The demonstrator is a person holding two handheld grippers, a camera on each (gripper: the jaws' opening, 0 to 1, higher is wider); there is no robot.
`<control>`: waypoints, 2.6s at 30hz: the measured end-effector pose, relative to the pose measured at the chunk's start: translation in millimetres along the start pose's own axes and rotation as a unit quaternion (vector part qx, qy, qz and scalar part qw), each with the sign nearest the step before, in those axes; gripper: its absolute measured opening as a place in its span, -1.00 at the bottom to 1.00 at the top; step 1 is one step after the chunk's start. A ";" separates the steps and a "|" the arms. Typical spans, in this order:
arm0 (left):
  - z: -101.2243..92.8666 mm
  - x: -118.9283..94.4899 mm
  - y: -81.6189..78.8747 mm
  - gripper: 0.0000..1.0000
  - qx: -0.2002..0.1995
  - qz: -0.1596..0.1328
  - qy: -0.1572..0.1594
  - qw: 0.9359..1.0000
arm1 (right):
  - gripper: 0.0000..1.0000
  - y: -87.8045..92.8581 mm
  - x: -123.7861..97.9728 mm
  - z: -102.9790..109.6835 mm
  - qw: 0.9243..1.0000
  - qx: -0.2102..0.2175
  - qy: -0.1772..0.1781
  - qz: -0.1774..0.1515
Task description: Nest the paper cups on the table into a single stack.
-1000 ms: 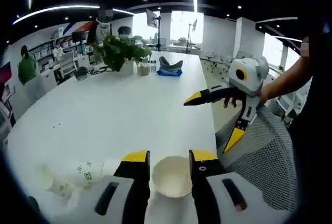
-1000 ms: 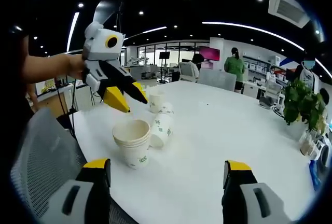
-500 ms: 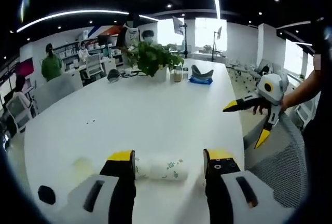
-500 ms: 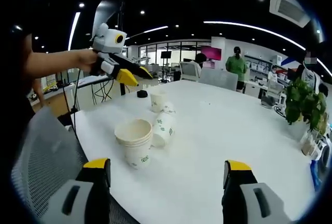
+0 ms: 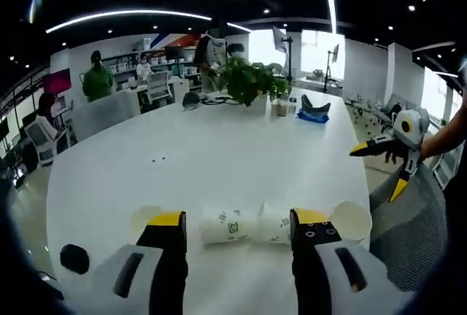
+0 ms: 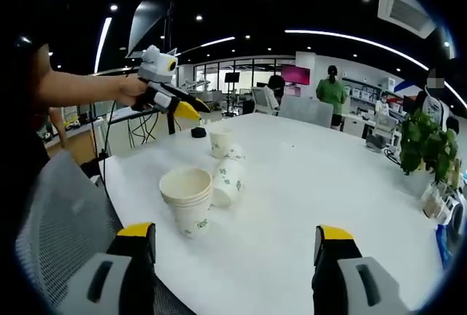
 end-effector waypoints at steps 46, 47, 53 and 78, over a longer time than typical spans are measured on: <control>85.7 62.5 36.8 -0.81 0.035 0.124 -0.041 0.991 | 0.79 2.5 -0.3 -4.8 1.000 0.000 0.017 0.007; 86.2 63.0 36.6 -0.82 0.034 0.124 -0.041 0.991 | 0.79 2.5 -0.3 -4.9 1.000 0.000 0.017 0.006; 90.9 66.3 37.3 -0.90 0.036 0.128 -0.037 0.990 | 0.78 3.0 0.2 -4.4 1.000 -0.001 0.015 0.009; 94.0 52.0 40.4 -1.00 0.049 0.136 -0.048 0.988 | 0.78 3.0 0.1 -3.4 1.000 -0.002 0.013 0.010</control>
Point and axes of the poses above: the point that each gripper's makers call its tool centre point, and the gripper's own axes: x roughly forward along the fingers, z roughly to its left, y roughly out of its underside, the point moved 4 cm from there along -x, roughly backward along the fingers, and after that the axes turned 10 degrees about z, right-handed, at the moved point
